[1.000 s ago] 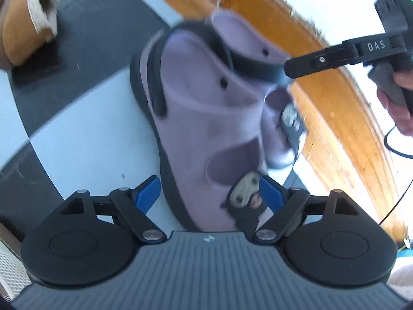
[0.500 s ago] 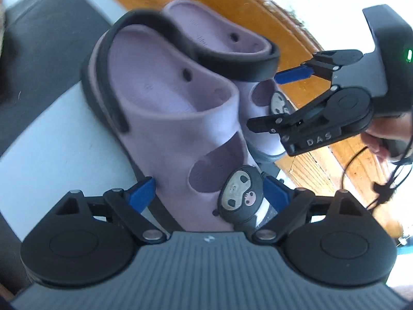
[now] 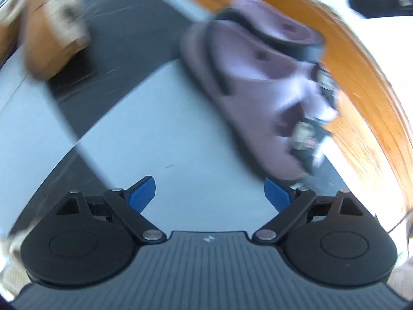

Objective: Organize scattered shoes
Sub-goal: 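Regrasp the purple clog by its strap with the right tool, align, release, then grasp a brown suede slipper by its heel collar with the left tool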

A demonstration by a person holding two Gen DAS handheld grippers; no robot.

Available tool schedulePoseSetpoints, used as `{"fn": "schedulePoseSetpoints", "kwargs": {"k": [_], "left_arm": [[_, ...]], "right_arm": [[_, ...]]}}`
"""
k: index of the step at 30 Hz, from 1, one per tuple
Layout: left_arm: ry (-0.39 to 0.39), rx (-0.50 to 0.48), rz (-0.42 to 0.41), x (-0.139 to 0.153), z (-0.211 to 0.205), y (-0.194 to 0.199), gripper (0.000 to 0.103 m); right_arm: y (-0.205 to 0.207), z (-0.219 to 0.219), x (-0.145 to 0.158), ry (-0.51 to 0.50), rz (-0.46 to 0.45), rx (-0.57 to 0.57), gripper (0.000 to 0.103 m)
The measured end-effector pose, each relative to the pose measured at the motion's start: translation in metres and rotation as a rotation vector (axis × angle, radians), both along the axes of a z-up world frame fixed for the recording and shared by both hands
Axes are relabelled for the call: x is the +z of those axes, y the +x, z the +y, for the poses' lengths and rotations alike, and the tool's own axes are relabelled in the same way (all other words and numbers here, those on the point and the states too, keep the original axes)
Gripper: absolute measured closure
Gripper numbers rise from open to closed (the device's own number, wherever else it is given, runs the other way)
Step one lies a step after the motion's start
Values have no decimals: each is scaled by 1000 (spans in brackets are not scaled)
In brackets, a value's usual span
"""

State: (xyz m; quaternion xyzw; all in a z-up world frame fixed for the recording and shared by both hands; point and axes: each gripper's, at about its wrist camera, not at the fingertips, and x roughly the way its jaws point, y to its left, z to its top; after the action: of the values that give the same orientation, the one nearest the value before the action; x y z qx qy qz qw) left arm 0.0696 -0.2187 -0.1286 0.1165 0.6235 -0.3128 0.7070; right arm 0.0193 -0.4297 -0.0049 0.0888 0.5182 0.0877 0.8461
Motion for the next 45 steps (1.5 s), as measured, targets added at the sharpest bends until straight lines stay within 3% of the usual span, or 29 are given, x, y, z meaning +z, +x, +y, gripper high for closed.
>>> {"fn": "schedulePoseSetpoints", "kwargs": {"k": [2, 5, 6, 7, 8, 10, 12, 15, 16, 17, 18, 20, 21, 22, 25, 28, 30, 33, 37, 42, 45], "left_arm": [[29, 84, 18, 0, 17, 8, 10], [102, 147, -14, 3, 40, 16, 9], [125, 157, -35, 4, 46, 18, 9], [137, 164, -51, 6, 53, 19, 9], [141, 169, -55, 8, 61, 21, 9], [150, 179, -63, 13, 77, 24, 9], [152, 193, -81, 18, 90, 29, 9], [127, 228, -144, 28, 114, 35, 9], [114, 239, -163, 32, 121, 38, 9], [84, 251, -177, 37, 126, 42, 9], [55, 263, -191, 41, 132, 47, 8], [17, 277, -240, 52, 137, 59, 8], [2, 269, -265, 55, 136, 67, 8], [-21, 261, -306, 60, 134, 76, 8], [-68, 297, -392, 61, 120, 103, 5], [-87, 354, -396, 52, 104, 128, 5], [-84, 364, -375, 43, 88, 146, 5], [0, 358, -396, 32, 62, 172, 5], [-93, 432, -336, 22, 48, 197, 5], [10, 466, -344, -4, 18, 226, 5], [165, 495, -337, -26, 9, 233, 5]], "right_arm": [[35, 28, 6, 35, 72, 62, 4], [90, 75, 2, 368, 357, 134, 4], [116, 91, -7, 495, 511, 76, 4], [136, 101, -12, 531, 602, -13, 4], [152, 107, -11, 483, 617, -75, 4], [170, 119, -7, 363, 578, -95, 4], [197, 138, -5, 208, 458, -54, 4], [209, 140, -21, 243, 309, -13, 6], [202, 131, -30, 294, 252, -71, 26], [191, 116, -41, 364, 176, -154, 38], [188, 97, -55, 431, 191, -242, 37], [187, 75, -84, 526, 350, -378, 38], [186, 65, -94, 562, 391, -429, 43], [183, 59, -96, 571, 397, -455, 43], [185, 37, -82, 439, 325, -455, 41], [183, 14, -85, 496, 334, -530, 24], [178, 2, -88, 525, 329, -580, 24], [175, -4, -94, 561, 358, -527, 24], [166, -12, -97, 671, 398, -434, 21], [166, -19, -94, 801, 417, -398, 17], [169, -19, -96, 849, 413, -380, 16]]}}
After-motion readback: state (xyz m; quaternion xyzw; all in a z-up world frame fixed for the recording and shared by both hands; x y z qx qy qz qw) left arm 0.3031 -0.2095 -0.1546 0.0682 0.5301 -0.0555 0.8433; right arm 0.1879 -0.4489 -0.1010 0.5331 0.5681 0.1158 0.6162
